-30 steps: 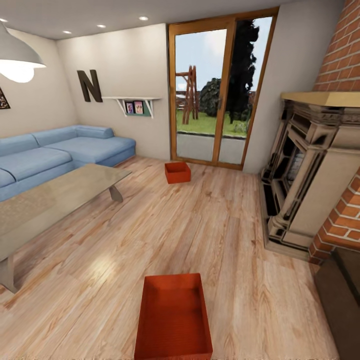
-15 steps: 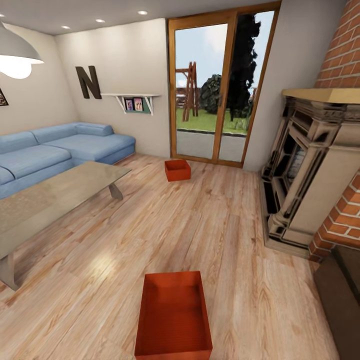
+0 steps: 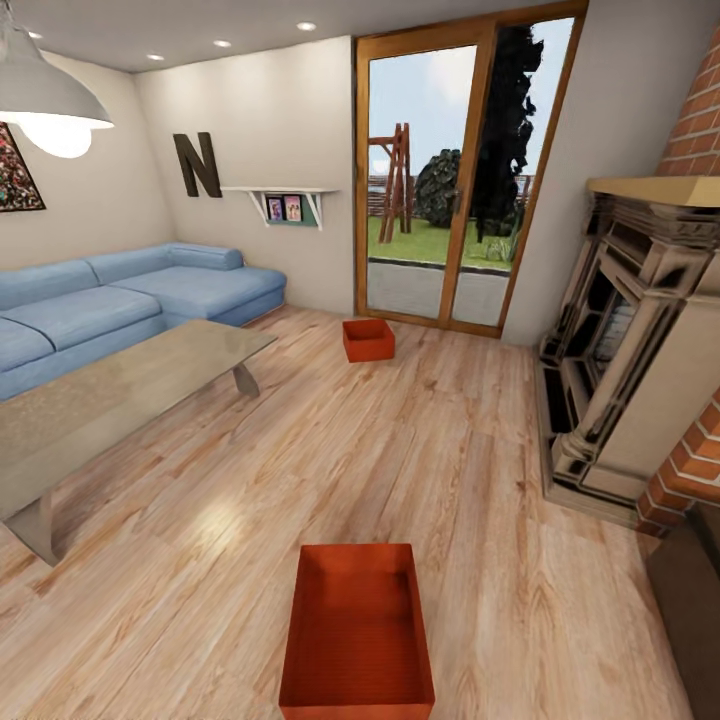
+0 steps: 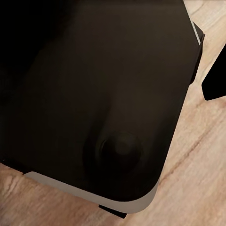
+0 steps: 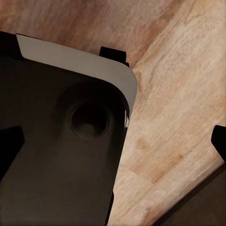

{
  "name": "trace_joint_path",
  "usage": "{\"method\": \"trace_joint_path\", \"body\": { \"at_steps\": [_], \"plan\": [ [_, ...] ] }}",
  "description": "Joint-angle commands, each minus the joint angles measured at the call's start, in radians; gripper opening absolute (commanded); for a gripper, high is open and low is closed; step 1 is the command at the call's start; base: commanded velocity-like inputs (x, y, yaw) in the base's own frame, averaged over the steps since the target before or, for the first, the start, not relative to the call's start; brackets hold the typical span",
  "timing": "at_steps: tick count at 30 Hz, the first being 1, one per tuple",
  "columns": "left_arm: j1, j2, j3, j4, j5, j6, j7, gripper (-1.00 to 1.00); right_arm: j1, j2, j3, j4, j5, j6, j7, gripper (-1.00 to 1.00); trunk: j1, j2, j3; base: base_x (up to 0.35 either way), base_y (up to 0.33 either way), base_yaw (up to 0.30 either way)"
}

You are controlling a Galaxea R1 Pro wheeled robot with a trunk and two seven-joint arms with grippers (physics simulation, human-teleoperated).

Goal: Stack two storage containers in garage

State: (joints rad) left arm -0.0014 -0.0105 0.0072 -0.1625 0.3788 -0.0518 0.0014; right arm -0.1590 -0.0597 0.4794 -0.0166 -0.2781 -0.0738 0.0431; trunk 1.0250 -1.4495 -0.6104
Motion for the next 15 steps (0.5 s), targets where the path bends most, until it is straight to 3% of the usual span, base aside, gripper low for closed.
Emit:
{"method": "trace_joint_path", "body": {
  "at_steps": [1, 15],
  "plan": [
    [0.0, 0.0, 0.0, 0.0, 0.003, -0.002, 0.0, 1.0, 0.0, 0.0, 0.007, 0.001, -0.011, -0.003, 0.004, 1.0, 0.0, 0.0, -0.001, 0.0, 0.0, 0.006],
    [0.0, 0.0, 0.0, 0.0, 0.003, -0.003, 0.0, 1.0, 0.0, -0.009, 0.005, 0.001, -0.013, -0.007, 0.007, 1.0, 0.0, 0.0, -0.012, 0.0, 0.0, -0.024]
  ]
}}
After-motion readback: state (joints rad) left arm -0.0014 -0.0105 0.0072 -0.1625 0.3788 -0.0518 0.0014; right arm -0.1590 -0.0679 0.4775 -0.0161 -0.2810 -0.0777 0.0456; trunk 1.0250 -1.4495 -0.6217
